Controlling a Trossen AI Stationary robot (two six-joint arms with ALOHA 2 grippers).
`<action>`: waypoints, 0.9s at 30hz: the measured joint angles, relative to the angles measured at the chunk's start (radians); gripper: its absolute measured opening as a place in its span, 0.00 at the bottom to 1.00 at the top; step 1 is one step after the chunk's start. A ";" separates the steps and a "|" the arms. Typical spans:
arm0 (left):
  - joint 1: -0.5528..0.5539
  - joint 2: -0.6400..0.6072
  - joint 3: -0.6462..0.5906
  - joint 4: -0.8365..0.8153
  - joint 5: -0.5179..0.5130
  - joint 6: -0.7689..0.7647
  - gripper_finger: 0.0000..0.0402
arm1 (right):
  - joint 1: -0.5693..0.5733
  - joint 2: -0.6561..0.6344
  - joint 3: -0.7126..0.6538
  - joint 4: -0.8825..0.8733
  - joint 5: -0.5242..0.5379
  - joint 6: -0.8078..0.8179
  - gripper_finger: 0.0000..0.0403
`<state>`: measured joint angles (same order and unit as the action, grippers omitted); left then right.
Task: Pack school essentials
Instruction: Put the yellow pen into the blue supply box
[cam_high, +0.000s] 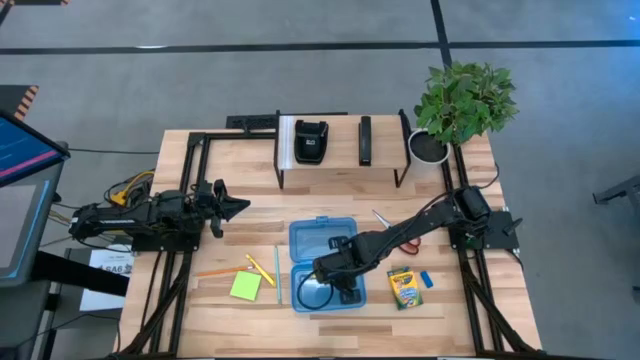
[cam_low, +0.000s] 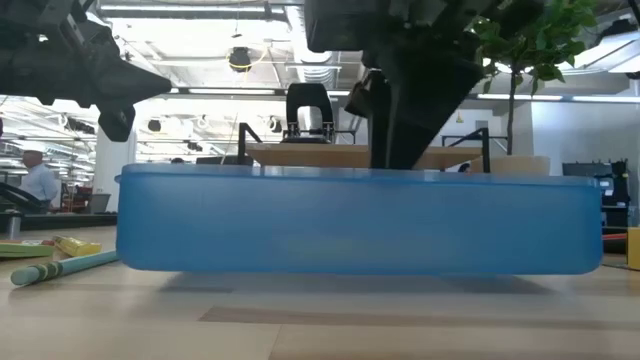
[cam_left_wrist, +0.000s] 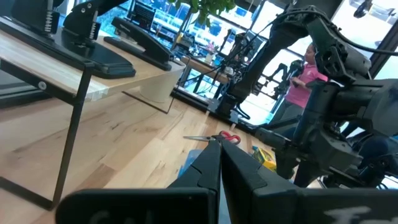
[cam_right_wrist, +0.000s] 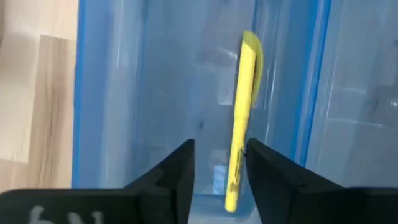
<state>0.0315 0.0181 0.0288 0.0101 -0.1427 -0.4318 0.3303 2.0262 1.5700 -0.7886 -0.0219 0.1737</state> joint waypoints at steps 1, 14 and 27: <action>0.000 0.000 0.000 0.002 0.000 0.000 0.00 | 0.000 0.000 0.000 -0.009 0.001 0.001 0.43; -0.028 0.052 0.038 0.032 0.162 0.054 0.00 | 0.001 -0.204 -0.058 0.057 0.055 -0.007 0.41; -0.245 0.510 0.196 -0.029 0.153 0.106 0.04 | 0.051 -0.509 -0.318 0.378 0.098 -0.008 0.40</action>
<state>-0.2133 0.5277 0.2252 -0.0186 0.0105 -0.3260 0.3809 1.5177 1.2521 -0.4110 0.0759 0.1655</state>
